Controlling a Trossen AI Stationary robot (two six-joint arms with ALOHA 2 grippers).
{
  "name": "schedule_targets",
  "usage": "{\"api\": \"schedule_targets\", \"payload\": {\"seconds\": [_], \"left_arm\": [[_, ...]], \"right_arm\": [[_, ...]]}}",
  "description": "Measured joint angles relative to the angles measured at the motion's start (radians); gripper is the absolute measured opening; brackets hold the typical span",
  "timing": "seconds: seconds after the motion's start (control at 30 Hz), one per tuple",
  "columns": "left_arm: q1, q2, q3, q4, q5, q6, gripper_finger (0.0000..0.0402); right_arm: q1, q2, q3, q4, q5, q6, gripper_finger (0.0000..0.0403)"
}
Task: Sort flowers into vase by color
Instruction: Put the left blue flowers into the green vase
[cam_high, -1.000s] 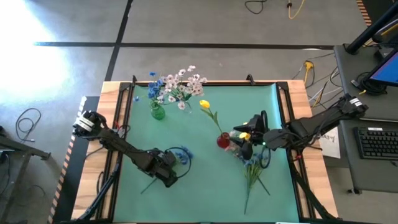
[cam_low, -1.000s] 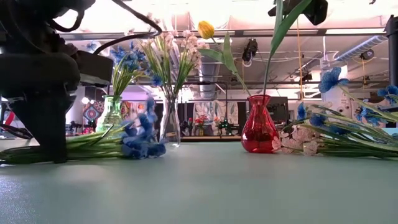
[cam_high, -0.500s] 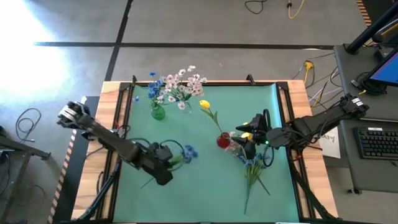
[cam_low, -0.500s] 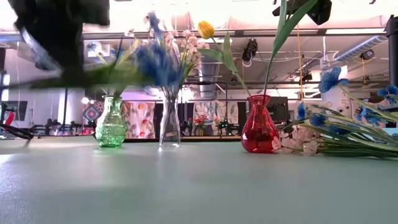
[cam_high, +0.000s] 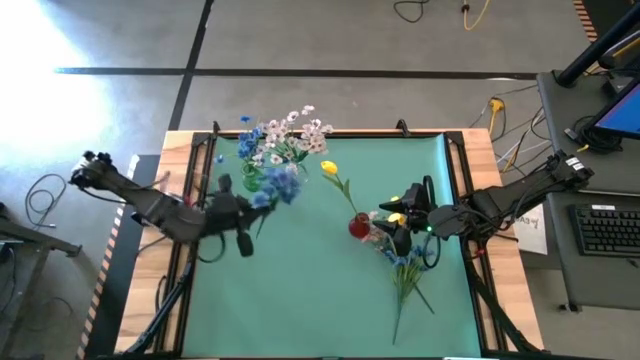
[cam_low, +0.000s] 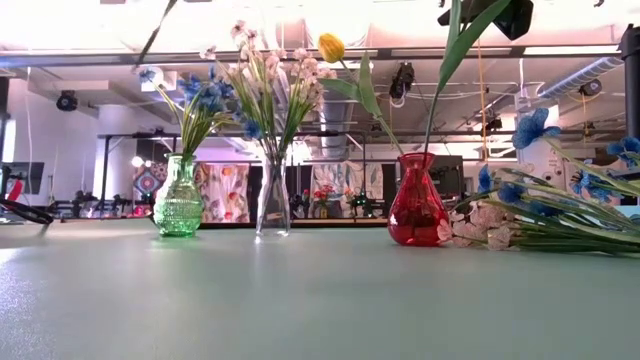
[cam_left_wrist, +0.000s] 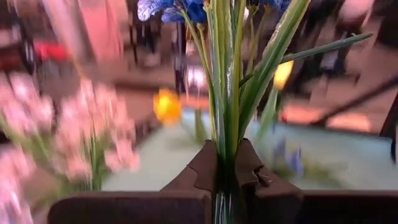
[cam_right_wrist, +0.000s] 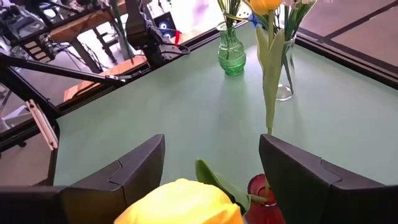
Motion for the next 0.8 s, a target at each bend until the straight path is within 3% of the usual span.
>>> {"api": "schedule_targets", "payload": {"seconds": [0.1, 0.23, 0.4, 0.63, 0.8], "left_arm": [[0.008, -0.039, 0.000, 0.129, -0.008, 0.186, 0.0000], [0.044, -0.087, -0.007, 0.163, -0.042, 0.329, 0.0000], [0.127, -0.147, -0.081, 0.187, -0.028, 0.378, 0.0000], [0.252, -0.268, -0.264, 0.419, 0.036, 0.525, 0.0000], [0.357, -0.363, -0.410, 0.539, 0.037, 0.539, 0.0000]], "right_arm": [[0.000, 0.000, 0.000, 0.001, 0.000, 0.000, 0.0254], [0.000, 0.000, 0.000, 0.001, 0.000, -0.002, 0.0254], [0.000, 0.000, 0.000, 0.001, 0.000, -0.002, 0.0254], [0.000, 0.000, 0.000, 0.001, 0.000, -0.006, 0.0254], [0.000, 0.000, 0.000, 0.001, 0.000, -0.006, 0.0254]]}}
